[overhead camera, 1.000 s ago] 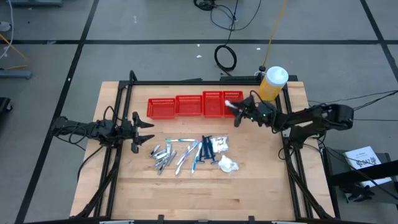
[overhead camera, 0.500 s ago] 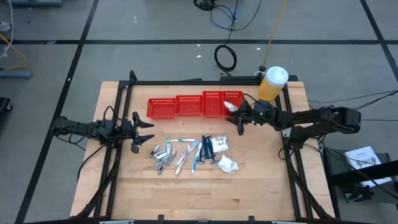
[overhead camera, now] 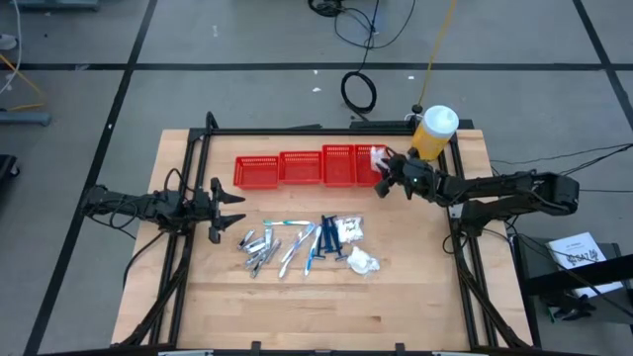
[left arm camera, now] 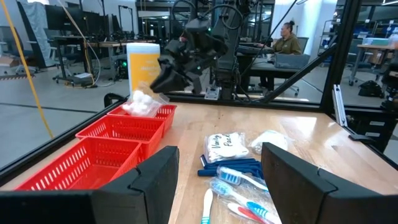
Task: Pick & Place Travel size toiletries
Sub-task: Put the right vanity pack into the vertical right red bin
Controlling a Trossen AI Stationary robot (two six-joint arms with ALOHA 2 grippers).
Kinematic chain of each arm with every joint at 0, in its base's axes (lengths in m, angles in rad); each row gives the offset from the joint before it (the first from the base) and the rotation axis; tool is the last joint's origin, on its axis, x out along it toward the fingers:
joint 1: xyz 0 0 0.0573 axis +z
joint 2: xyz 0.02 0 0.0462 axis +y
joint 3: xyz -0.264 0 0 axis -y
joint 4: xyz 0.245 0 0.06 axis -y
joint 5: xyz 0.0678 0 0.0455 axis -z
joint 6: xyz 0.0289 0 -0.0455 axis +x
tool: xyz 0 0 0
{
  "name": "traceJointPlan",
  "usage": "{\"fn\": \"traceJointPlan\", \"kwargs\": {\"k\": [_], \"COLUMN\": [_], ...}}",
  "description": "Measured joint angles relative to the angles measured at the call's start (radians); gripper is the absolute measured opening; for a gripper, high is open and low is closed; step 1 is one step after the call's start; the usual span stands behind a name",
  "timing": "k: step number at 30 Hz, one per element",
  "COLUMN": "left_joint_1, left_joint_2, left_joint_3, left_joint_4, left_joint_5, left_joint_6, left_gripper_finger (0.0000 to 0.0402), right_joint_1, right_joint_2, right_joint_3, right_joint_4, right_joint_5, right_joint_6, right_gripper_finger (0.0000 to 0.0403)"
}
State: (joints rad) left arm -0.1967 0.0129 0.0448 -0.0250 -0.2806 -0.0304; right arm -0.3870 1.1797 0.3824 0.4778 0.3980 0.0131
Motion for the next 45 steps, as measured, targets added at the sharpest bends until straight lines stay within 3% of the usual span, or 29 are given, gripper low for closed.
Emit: {"fn": "traceJointPlan", "kwargs": {"k": [5, 12, 16, 21, 27, 31, 40, 45], "left_joint_1": [0.000, 0.000, 0.000, 0.000, 0.000, 0.000, 0.000, 0.000], "left_joint_2": [0.000, 0.000, 0.000, 0.000, 0.000, 0.000, 0.000, 0.000], "left_joint_3": [0.000, 0.000, 0.000, 0.000, 0.000, 0.000, 0.000, 0.000], "left_joint_4": [0.000, 0.000, 0.000, 0.000, -0.001, 0.000, 0.000, 0.000], "left_joint_5": [0.000, 0.000, 0.000, 0.000, 0.000, 0.000, 0.000, 0.000], "left_joint_6": [0.000, 0.000, 0.000, 0.000, 0.000, 0.000, 0.000, 0.000], "left_gripper_finger": [0.0225, 0.0225, 0.0225, 0.0225, 0.0225, 0.0225, 0.0225, 0.0225], "right_joint_1": [0.002, 0.045, 0.055, -0.020, -0.136, -0.143, -0.104, -0.095], "right_joint_2": [0.000, -0.004, -0.008, 0.002, 0.070, 0.096, 0.097, 0.131], "right_joint_3": [0.001, 0.057, 0.087, 0.131, 0.132, 0.133, 0.132, 0.132], "right_joint_4": [0.099, -0.082, -0.153, -0.334, -0.270, -0.187, -0.177, -0.180], "right_joint_5": [0.026, 0.409, 0.461, 0.285, -0.034, -0.209, -0.298, -0.299], "right_joint_6": [-0.086, -0.214, -0.185, -0.012, 0.003, 0.014, 0.000, -0.007], "right_gripper_finger": [0.0088, 0.0088, 0.0088, 0.0088, 0.0089, 0.0089, 0.0089, 0.0089]}}
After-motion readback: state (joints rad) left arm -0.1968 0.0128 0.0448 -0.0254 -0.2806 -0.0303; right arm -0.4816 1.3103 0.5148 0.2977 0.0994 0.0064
